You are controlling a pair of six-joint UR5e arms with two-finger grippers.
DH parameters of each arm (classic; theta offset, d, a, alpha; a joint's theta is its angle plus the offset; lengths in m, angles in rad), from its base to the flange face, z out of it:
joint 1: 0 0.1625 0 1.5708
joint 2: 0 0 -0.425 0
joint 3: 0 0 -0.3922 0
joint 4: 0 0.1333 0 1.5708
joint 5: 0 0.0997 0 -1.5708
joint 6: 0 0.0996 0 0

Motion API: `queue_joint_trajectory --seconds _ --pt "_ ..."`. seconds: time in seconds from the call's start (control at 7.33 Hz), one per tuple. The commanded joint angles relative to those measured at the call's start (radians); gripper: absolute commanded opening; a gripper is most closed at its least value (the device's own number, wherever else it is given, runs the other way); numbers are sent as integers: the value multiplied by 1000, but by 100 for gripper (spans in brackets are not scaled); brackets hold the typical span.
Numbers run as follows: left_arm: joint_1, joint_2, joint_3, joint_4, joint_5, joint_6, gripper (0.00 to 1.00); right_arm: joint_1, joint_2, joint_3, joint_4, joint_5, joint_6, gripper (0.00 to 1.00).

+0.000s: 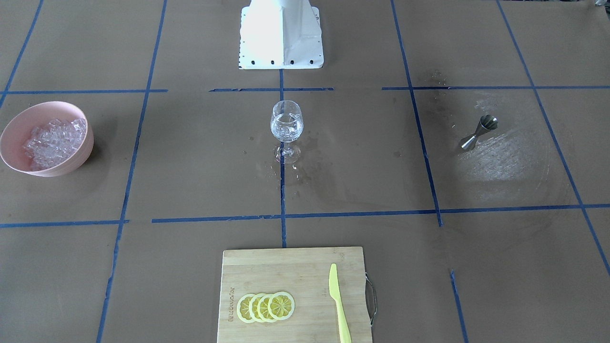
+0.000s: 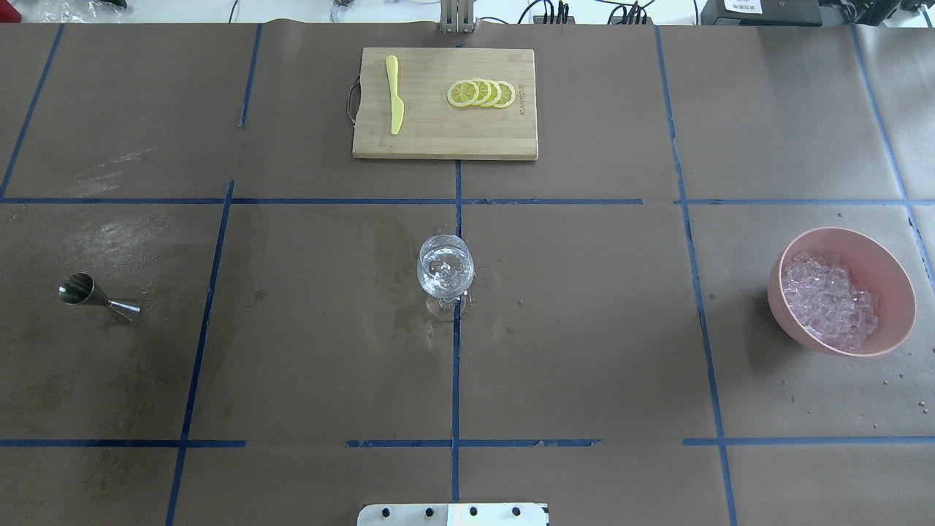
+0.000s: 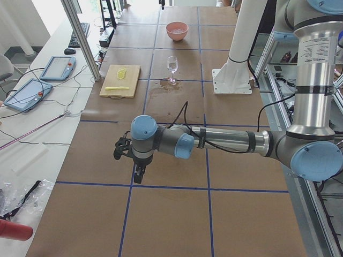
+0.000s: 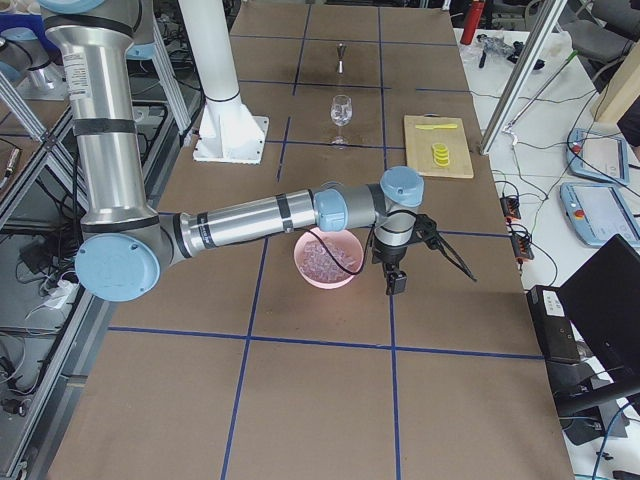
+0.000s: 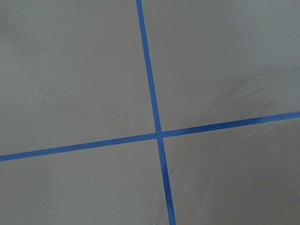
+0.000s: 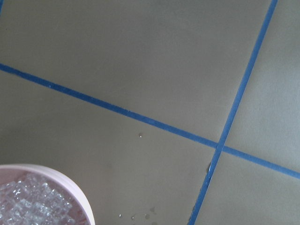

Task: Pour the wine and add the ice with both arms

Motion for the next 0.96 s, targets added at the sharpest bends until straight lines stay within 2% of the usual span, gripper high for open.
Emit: queue_joint_trajectory --seconds 0.0,0.14,0.41,0.82 --pt "1 25 -18 3 -19 0 100 -2 -59 61 -15 -1 2 100" --pt "1 25 -15 7 -24 0 100 1 -93 94 -13 25 2 100" --pt "1 25 -9 9 -25 -2 100 3 -120 143 -16 21 2 100" --pt "2 17 -22 14 -27 0 100 32 -99 143 -99 13 2 100"
